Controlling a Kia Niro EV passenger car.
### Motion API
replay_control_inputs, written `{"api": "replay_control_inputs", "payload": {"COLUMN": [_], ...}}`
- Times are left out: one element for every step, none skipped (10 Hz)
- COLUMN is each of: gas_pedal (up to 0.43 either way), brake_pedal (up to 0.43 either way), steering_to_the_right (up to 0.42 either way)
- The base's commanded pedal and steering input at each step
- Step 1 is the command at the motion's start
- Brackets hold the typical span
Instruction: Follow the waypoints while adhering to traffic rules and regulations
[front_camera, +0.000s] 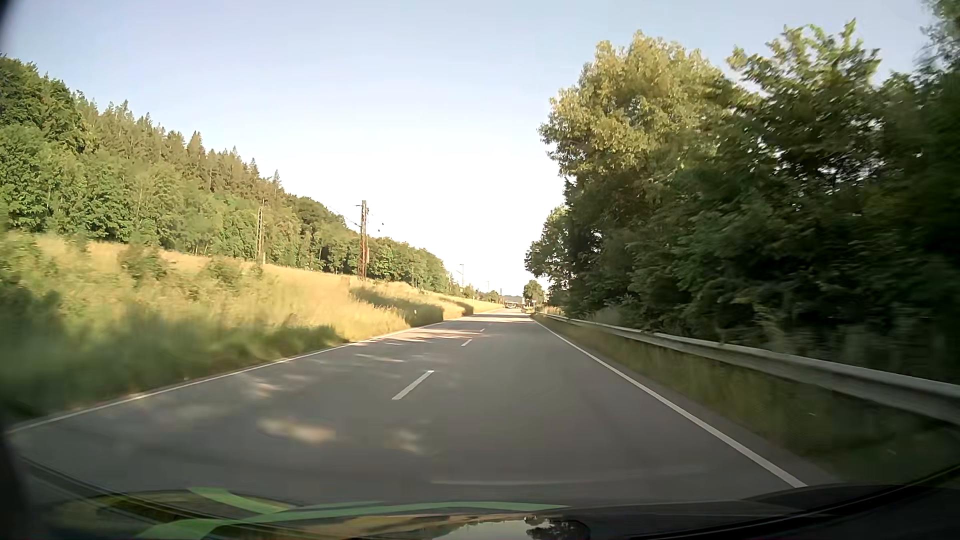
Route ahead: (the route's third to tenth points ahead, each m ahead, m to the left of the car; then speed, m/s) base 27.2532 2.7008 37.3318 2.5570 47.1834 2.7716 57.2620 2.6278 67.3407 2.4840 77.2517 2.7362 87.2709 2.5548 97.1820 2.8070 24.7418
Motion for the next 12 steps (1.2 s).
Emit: {"api": "replay_control_inputs", "payload": {"gas_pedal": [0.240, 0.240, 0.240, 0.240, 0.240, 0.248, 0.260, 0.260, 0.268, 0.268, 0.280, 0.280], "brake_pedal": [0.000, 0.000, 0.000, 0.000, 0.000, 0.000, 0.000, 0.000, 0.000, 0.000, 0.000, 0.000], "steering_to_the_right": [-0.001, -0.001, -0.001, -0.001, -0.002, -0.002, -0.001, -0.002, -0.001, -0.002, -0.001, -0.002]}}
